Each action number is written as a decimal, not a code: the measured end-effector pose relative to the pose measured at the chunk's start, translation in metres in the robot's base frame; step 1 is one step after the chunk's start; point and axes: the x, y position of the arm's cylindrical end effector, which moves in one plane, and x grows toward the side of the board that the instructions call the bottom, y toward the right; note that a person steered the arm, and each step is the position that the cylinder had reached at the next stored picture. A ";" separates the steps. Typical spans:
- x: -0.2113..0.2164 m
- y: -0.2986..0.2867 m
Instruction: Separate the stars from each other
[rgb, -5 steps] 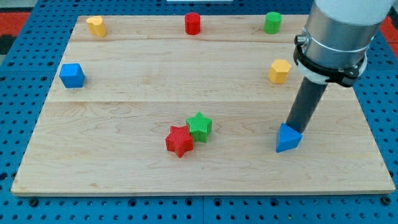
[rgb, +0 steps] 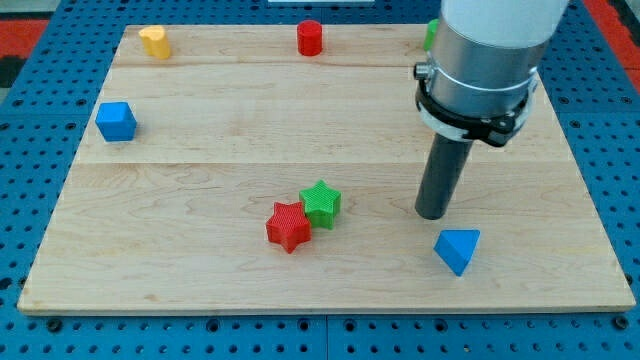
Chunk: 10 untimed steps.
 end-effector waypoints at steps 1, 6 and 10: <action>-0.030 -0.039; 0.022 -0.095; 0.068 -0.097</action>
